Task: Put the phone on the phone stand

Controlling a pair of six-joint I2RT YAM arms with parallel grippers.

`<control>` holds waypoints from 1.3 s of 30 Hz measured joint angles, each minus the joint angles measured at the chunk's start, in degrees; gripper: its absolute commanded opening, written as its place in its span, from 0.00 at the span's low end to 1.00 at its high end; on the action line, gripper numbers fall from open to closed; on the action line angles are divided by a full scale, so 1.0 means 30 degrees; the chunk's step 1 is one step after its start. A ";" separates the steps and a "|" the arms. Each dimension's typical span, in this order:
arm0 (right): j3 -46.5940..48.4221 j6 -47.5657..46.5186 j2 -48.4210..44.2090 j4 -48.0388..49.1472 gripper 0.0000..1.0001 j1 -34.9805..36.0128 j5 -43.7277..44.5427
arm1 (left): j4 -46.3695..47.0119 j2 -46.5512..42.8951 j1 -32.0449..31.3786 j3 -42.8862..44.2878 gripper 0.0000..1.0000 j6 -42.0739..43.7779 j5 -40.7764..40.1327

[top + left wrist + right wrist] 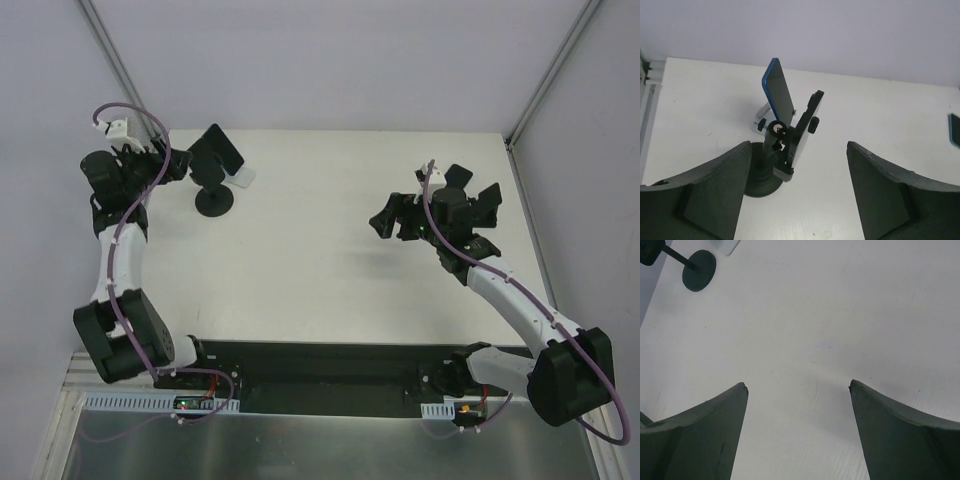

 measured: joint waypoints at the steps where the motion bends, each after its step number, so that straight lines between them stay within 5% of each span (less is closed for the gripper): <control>1: 0.0000 -0.0007 0.0036 -0.0007 0.86 -0.0029 0.0044 | -0.0146 -0.0852 -0.0051 -0.0444 0.73 -0.0415 -0.0765; 6: 0.0000 -0.0095 0.0372 -0.0036 0.86 -0.0175 0.0379 | -0.1770 -0.6455 -0.1719 -0.3133 0.75 -0.2499 -0.5231; 10: 0.0000 -0.0102 0.0699 -0.0175 0.86 -0.0262 0.0758 | -0.2412 -0.9653 -0.5792 -0.4969 0.76 -0.3009 -0.7278; 19: 0.0087 0.0437 0.1282 -0.1064 0.88 -0.0335 0.2892 | -0.3599 -0.5493 -1.4630 -0.4408 0.76 -0.2863 -0.8648; 29: 0.0831 0.1392 0.0809 -0.4073 0.91 -0.3257 0.5537 | -0.4889 -0.4131 -1.5555 -0.1851 0.74 -0.6579 -0.5909; 39: 0.1144 0.3563 0.1107 -0.5384 0.91 -1.2313 0.4408 | -0.4714 -0.3388 -1.5934 -0.1705 0.77 -0.8182 -0.2914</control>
